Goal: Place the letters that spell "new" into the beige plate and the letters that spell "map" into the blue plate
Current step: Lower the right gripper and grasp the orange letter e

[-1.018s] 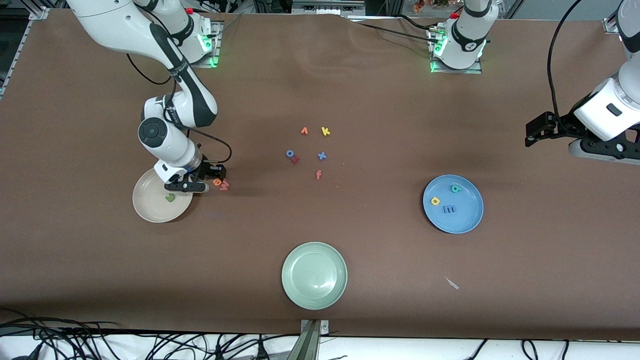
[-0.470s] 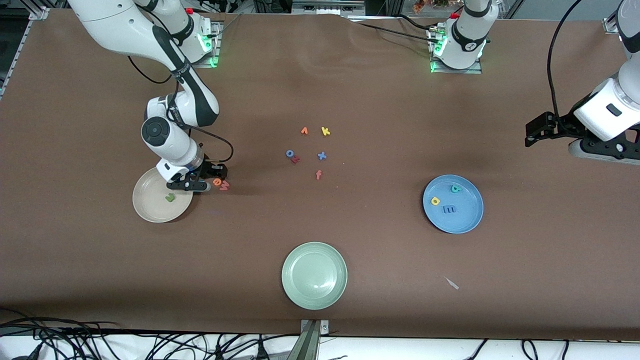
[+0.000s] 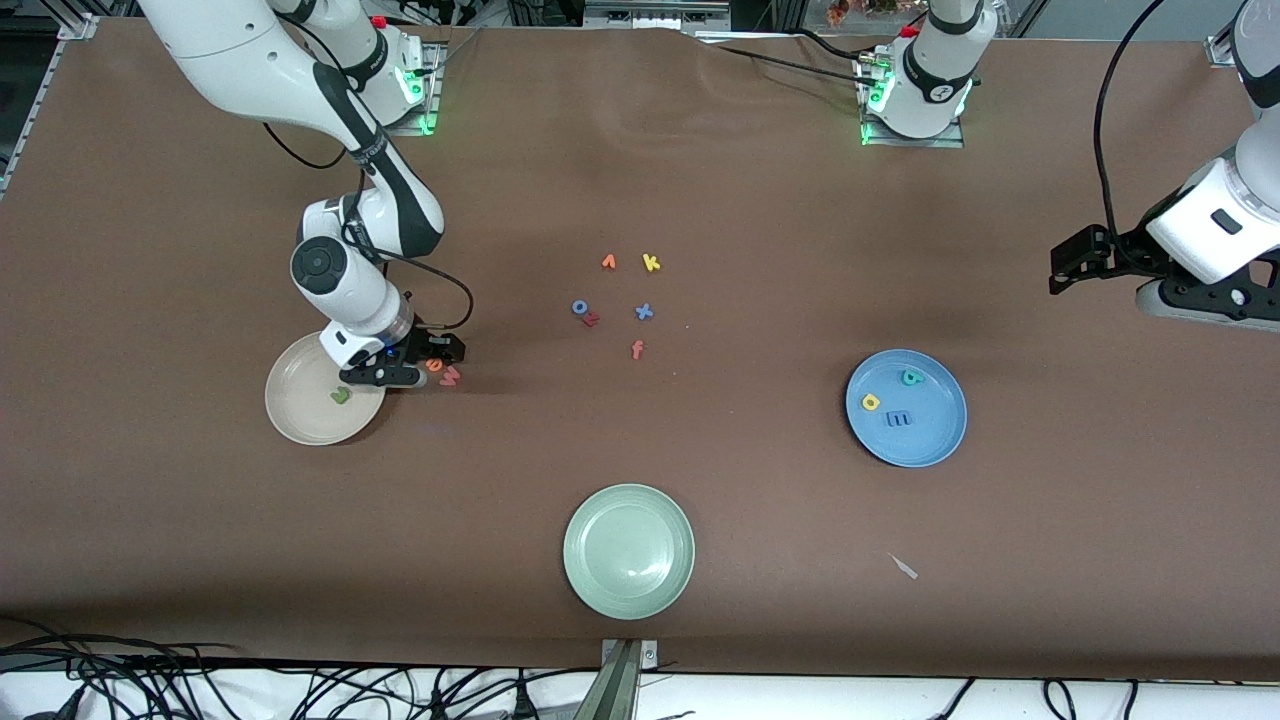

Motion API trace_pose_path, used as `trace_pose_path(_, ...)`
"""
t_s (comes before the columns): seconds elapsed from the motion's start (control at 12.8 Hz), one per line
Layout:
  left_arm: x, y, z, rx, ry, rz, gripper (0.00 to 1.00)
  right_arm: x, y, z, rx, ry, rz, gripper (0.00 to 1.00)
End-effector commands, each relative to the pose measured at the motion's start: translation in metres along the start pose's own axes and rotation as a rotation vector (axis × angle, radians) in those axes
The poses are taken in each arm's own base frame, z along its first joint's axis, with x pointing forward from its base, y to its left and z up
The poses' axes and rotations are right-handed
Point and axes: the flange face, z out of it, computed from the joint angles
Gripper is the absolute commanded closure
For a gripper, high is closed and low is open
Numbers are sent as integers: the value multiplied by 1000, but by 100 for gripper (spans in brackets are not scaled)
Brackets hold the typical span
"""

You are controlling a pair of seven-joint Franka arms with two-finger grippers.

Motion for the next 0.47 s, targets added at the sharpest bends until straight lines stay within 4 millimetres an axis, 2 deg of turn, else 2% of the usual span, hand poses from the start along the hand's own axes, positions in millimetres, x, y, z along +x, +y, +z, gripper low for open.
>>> trace_pose_path(0.0, 3, 0, -3, -15, -3, -4, 0, 9, -6, 13, 5, 15, -15, 31)
trace_pose_path(0.39, 3, 0, -5, -14, -1, -4, 0, -4, -4, -9, -4, -6, -18, 33)
